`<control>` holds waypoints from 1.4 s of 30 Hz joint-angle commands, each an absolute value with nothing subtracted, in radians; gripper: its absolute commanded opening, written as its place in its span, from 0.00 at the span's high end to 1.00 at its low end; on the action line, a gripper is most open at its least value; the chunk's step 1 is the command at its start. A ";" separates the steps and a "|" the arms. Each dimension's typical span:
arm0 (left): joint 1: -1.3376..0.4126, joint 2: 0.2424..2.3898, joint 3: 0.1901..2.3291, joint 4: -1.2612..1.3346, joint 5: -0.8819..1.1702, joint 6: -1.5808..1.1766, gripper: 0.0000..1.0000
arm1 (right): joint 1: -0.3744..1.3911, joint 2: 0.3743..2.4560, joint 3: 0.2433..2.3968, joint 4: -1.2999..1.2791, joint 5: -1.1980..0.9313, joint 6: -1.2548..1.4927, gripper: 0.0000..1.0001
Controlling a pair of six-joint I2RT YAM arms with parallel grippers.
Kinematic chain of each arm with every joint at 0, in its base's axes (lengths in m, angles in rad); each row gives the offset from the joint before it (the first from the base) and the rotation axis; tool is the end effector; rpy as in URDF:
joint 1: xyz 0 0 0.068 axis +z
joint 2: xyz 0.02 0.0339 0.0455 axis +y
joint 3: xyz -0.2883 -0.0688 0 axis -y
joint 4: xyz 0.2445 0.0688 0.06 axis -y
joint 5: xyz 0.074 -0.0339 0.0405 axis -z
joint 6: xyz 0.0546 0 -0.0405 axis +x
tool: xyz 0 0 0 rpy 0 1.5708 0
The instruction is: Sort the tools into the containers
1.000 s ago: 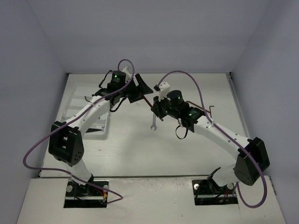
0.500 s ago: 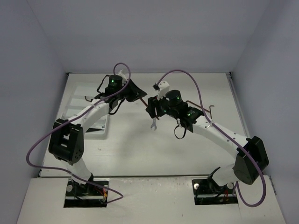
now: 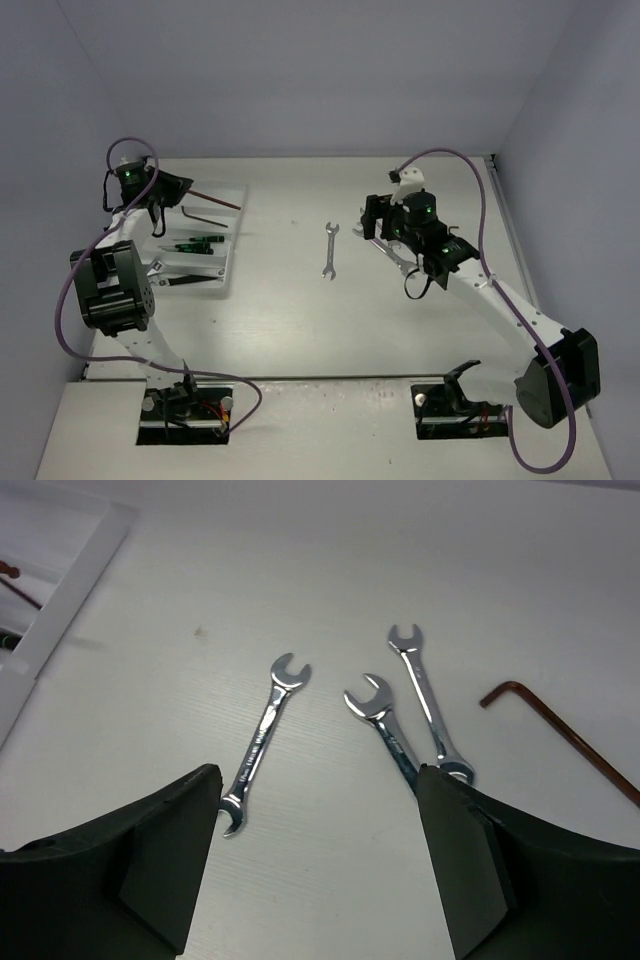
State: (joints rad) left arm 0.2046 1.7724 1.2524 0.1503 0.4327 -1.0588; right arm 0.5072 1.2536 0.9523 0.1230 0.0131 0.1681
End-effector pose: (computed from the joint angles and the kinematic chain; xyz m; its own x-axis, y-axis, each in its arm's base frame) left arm 0.4305 0.0660 0.2819 -0.3463 -0.8801 -0.3247 -0.2112 0.4104 -0.8871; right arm 0.2695 0.1489 0.3493 -0.2322 0.0623 -0.9707 -0.4418 0.8823 0.1624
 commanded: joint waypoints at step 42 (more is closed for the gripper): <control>0.023 1.579 1.476 -0.533 0.325 -0.556 0.32 | 0.091 1.848 1.370 0.027 -0.060 -0.087 0.34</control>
State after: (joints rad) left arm 0.1506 1.6809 1.4286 -0.4484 0.2888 -0.7008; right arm 0.1426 1.7812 1.2612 0.0539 0.0578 0.0891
